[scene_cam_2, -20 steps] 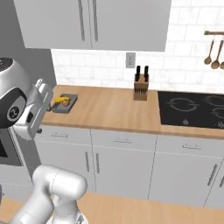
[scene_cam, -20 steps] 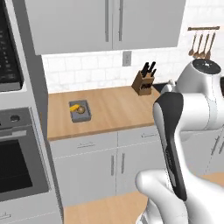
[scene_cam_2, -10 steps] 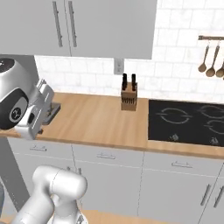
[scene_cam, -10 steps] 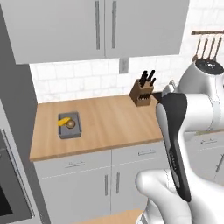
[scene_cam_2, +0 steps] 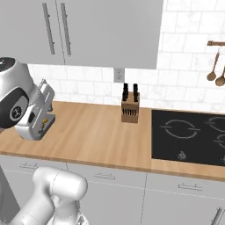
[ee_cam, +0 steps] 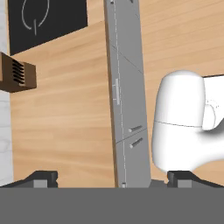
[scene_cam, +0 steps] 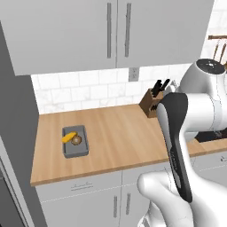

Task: Take the meat container that has the steak and place it on the second highest rack of the freezer. Then take the vegetable container that has the mushroom and corn and place it on the highest rack of the freezer.

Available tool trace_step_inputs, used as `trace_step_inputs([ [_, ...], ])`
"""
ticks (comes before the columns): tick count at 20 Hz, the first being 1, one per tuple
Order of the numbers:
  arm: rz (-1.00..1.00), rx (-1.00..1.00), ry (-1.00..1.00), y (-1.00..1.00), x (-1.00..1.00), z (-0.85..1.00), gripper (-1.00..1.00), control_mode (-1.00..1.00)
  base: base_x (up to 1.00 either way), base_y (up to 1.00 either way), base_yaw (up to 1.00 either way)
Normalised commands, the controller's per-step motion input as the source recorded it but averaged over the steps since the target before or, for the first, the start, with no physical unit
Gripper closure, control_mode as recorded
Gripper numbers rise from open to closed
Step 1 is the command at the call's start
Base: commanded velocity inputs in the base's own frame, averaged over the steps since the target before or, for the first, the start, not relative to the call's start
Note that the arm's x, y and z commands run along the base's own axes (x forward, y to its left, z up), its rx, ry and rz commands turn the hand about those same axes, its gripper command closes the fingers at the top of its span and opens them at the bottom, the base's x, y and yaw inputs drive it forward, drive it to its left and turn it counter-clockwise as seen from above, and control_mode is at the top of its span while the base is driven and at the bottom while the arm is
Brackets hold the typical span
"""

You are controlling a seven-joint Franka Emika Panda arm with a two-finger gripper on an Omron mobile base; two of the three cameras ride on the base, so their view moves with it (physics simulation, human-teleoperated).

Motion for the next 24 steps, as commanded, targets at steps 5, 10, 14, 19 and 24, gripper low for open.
trace_step_inputs([
  [5,0.00,0.00,0.00,0.00,0.00,0.00,-1.00,1.00,0.07,0.48,0.01],
  [10,0.00,0.00,0.00,0.00,0.00,0.00,-1.00,1.00,0.10,0.37,0.06],
  [14,0.00,0.00,0.00,0.00,0.00,0.00,-1.00,1.00,0.15,0.19,0.09],
  [19,0.00,0.00,0.00,0.00,0.00,0.00,-1.00,1.00,0.18,0.00,0.05],
  [24,0.00,0.00,0.06,0.50,0.62,-0.24,-1.00,-1.00,0.00,0.00,0.00],
])
